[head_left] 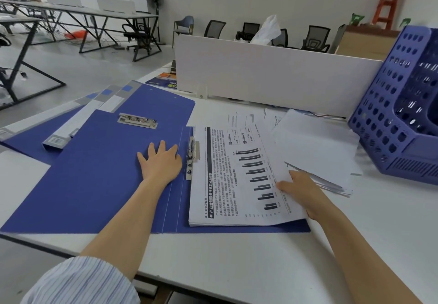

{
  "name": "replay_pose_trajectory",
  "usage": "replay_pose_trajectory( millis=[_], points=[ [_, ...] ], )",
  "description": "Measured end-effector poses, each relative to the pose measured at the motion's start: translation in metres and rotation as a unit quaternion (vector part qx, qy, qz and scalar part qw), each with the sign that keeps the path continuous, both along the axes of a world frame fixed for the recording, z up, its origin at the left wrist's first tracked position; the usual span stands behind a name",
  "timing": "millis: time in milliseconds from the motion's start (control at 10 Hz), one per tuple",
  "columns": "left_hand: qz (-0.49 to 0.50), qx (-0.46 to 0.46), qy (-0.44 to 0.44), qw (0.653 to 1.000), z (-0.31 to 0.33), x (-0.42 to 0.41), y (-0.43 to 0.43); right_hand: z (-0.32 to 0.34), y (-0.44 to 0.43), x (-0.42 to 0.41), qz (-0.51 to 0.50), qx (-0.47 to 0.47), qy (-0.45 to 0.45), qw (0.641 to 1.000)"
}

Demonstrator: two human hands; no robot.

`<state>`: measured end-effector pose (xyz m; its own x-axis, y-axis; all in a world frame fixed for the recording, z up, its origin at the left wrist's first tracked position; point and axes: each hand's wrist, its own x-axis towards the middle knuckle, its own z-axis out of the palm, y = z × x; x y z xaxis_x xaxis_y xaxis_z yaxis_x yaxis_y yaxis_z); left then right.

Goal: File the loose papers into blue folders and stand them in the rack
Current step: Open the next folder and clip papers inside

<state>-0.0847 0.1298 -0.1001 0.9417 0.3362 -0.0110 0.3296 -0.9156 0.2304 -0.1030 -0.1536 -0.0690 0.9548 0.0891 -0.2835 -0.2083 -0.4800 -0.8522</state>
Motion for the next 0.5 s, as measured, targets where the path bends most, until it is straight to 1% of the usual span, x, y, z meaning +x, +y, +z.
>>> replay_pose_trajectory(
  millis=[100, 200, 300, 400, 500],
  points=[
    [0.000, 0.000, 0.000, 1.000, 0.000, 0.000, 0.000, 0.003, 0.001, -0.002, 0.005, -0.028, -0.009, 1.000],
    [-0.001, 0.001, -0.001, 1.000, 0.000, 0.001, 0.000, 0.003, 0.002, -0.002, -0.007, -0.106, -0.031, 0.994],
    [-0.003, 0.003, -0.001, 1.000, 0.000, 0.001, 0.000, 0.004, 0.003, -0.008, -0.001, -0.344, -0.098, 0.934],
    [-0.003, -0.001, -0.001, 1.000, 0.001, 0.000, -0.001, 0.001, 0.009, -0.011, 0.027, -0.465, -0.222, 0.857],
    [-0.003, -0.001, -0.004, 1.000, 0.001, 0.000, -0.002, -0.008, 0.019, -0.010, 0.070, -0.437, -0.342, 0.829]
  ],
)
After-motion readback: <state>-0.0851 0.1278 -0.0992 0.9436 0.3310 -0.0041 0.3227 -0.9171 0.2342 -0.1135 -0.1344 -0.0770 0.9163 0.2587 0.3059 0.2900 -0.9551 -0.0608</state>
